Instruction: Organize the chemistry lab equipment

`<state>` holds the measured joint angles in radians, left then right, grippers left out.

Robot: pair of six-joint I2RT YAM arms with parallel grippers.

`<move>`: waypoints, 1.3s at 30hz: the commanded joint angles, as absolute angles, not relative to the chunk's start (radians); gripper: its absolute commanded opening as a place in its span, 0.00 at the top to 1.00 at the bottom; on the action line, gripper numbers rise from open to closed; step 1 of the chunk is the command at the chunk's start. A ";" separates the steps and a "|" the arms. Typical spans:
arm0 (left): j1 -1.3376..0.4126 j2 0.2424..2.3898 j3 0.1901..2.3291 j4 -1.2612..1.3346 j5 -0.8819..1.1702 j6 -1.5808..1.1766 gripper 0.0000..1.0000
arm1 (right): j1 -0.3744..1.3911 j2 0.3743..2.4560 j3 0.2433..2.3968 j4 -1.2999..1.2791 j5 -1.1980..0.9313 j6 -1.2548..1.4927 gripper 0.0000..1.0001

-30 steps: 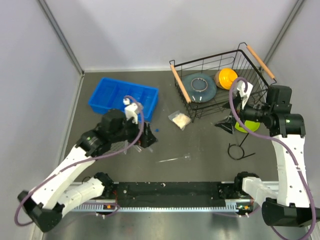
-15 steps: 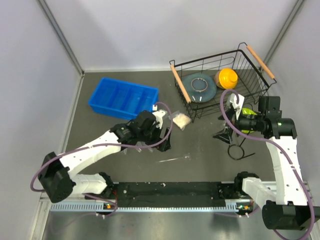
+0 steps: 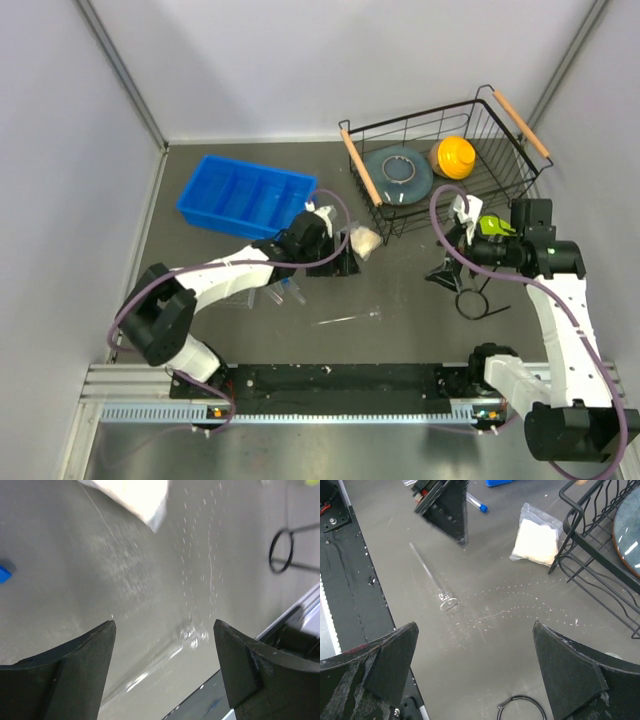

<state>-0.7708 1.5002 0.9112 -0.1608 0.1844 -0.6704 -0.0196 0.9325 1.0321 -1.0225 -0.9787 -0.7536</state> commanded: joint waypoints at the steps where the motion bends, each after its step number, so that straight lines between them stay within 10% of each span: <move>1: -0.690 1.567 0.933 0.043 0.233 -0.859 0.18 | -0.009 0.908 0.997 -0.928 -0.973 -0.717 0.01; 30: -0.629 1.953 1.206 -0.035 0.153 -0.919 0.53 | -0.011 0.904 0.953 -0.874 -0.966 -0.673 0.01; 39: -0.624 1.947 1.212 -0.034 0.159 -0.905 0.82 | -0.011 0.900 0.953 -0.873 -0.969 -0.669 0.01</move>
<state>-0.6304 1.9499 1.1828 -0.0376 0.1631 -0.9257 -0.0196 0.9180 0.9554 -0.9031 -0.9443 -0.6701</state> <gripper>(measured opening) 0.225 0.987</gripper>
